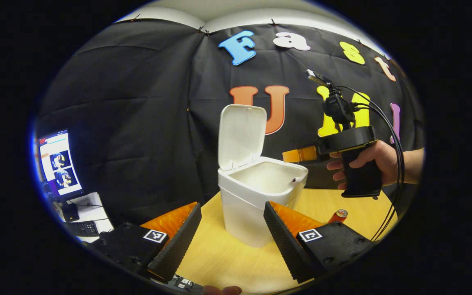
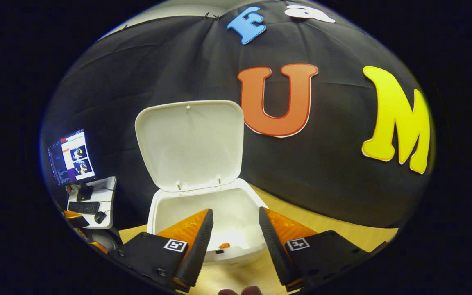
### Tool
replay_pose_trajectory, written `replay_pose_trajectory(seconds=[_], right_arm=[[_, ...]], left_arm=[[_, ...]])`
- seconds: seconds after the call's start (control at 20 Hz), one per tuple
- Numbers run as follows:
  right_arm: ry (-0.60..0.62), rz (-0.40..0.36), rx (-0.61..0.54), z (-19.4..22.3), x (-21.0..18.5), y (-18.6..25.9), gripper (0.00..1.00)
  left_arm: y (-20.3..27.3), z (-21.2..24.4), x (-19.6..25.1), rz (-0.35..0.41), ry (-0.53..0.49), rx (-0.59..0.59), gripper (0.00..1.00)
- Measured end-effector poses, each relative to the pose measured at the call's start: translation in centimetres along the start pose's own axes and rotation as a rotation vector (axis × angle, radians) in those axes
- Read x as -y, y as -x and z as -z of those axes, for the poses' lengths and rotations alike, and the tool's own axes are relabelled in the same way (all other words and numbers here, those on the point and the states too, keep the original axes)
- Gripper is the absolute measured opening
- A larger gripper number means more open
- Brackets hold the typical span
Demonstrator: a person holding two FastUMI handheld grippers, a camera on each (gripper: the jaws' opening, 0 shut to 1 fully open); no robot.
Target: Press the lid of the desktop garbage bin to open it, pick up the crumpled paper on the desktop and throw it into the bin, then pick up the pop can on the desktop and drop it into the bin, and finally close the garbage bin lid.
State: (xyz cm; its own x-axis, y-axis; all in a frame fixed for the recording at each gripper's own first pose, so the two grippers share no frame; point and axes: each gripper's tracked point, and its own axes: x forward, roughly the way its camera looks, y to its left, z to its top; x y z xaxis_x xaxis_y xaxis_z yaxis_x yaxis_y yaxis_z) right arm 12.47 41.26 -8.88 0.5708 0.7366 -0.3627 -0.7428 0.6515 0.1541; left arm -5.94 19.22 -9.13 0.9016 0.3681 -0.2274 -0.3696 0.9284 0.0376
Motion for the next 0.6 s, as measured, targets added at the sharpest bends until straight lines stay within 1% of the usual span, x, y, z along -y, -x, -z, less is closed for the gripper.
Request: replay_pose_trajectory(seconds=[0.05,0.15,0.3,0.5,0.6], right_arm=[[-0.006,0.012,0.026,-0.6,0.7,0.9,0.74],[-0.021,0.054,0.066,-1.4,2.7,2.9,0.74],[-0.041,0.129,0.111,-2.2,6.0,6.3,0.83],[-0.029,0.251,0.192,-3.0,11.1,12.1,0.83],[-0.012,0.317,0.215,-2.6,13.5,15.2,0.83]], left_arm=[[-0.3,-0.3,0.8,0.017,-0.011,0.007,1.0],[-0.9,-1.0,2.9,0.063,-0.021,0.027,1.0],[-1.5,-2.3,6.0,0.127,-0.017,0.065,1.0],[-1.7,-3.4,10.2,0.215,-0.038,0.116,1.0],[-2.1,-3.5,12.4,0.26,-0.043,0.123,1.0]])
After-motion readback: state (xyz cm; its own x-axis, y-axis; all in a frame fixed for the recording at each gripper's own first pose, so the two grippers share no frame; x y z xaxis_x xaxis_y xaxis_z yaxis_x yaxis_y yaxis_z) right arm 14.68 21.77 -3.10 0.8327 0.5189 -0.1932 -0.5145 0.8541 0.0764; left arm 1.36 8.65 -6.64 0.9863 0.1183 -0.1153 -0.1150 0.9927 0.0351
